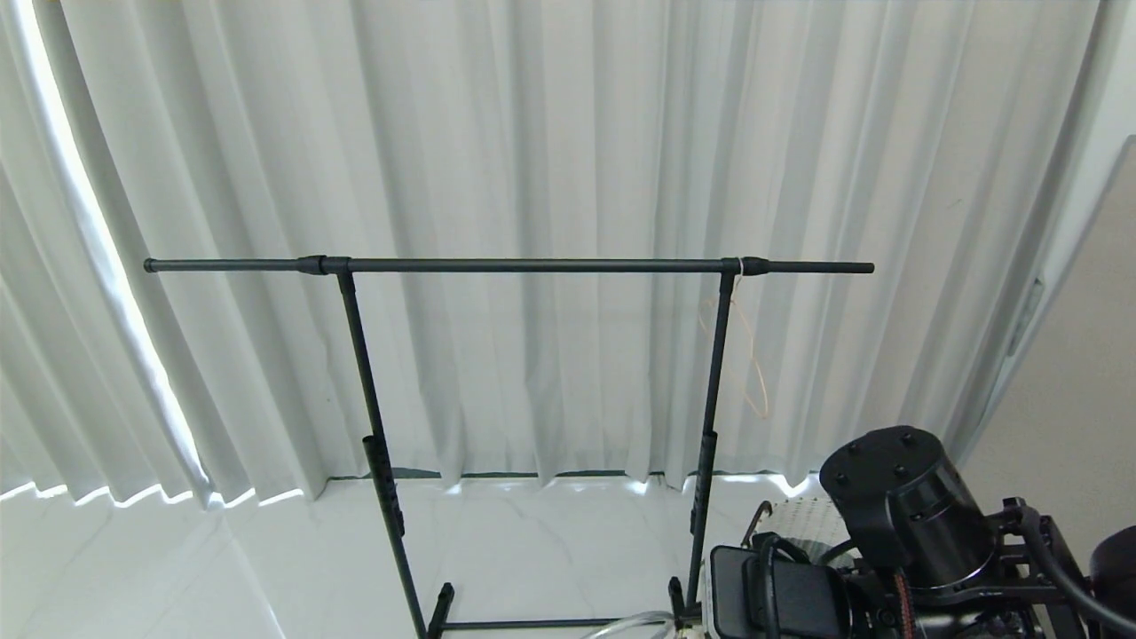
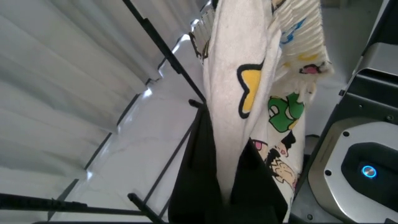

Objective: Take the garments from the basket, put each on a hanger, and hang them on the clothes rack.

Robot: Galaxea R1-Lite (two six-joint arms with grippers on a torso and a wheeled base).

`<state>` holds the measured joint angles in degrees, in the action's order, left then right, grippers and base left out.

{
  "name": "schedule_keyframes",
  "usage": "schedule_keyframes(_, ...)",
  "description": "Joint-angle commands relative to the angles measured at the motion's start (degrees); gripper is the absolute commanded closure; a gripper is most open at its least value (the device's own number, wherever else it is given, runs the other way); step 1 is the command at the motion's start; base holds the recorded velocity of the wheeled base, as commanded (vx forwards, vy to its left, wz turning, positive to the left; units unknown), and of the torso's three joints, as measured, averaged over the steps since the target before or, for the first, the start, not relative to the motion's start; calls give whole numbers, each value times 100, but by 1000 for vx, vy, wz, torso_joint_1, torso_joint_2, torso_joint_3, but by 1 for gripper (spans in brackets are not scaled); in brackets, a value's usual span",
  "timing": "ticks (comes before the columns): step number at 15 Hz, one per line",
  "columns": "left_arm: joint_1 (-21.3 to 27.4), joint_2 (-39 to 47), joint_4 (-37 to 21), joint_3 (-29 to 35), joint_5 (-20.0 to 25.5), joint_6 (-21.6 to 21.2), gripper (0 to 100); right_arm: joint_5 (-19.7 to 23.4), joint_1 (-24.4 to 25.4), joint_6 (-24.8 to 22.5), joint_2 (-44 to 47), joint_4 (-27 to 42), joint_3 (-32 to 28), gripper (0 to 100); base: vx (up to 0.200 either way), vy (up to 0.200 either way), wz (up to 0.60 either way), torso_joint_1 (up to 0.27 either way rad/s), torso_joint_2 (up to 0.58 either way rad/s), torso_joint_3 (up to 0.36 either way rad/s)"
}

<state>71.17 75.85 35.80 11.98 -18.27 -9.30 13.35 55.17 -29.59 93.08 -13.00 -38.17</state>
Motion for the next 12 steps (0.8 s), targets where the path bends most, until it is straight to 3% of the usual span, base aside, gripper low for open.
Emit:
schedule_keyframes(1,2,9,-3,-3,-1,-1,100,1,2,-3,-53,-10,-24,100,0,0,0,0,0,0)
schedule_keyframes(5,2,35,-3,-12,-1,-142,100,-25,2,-3,-184,-10,2,100,0,0,0,0,0,0)
schedule_keyframes(6,2,35,-3,-3,-1,-142,0,-34,2,-3,-202,-10,2,100,0,0,0,0,0,0)
schedule_keyframes(10,-481,35,-3,-12,-10,-160,0,-131,-95,-188,-668,-10,169,100,0,0,0,0,0,0)
schedule_keyframes(12,-727,-9,-3,6,-10,-160,0,-588,-402,-355,-949,-19,398,100,0,0,0,0,0,0)
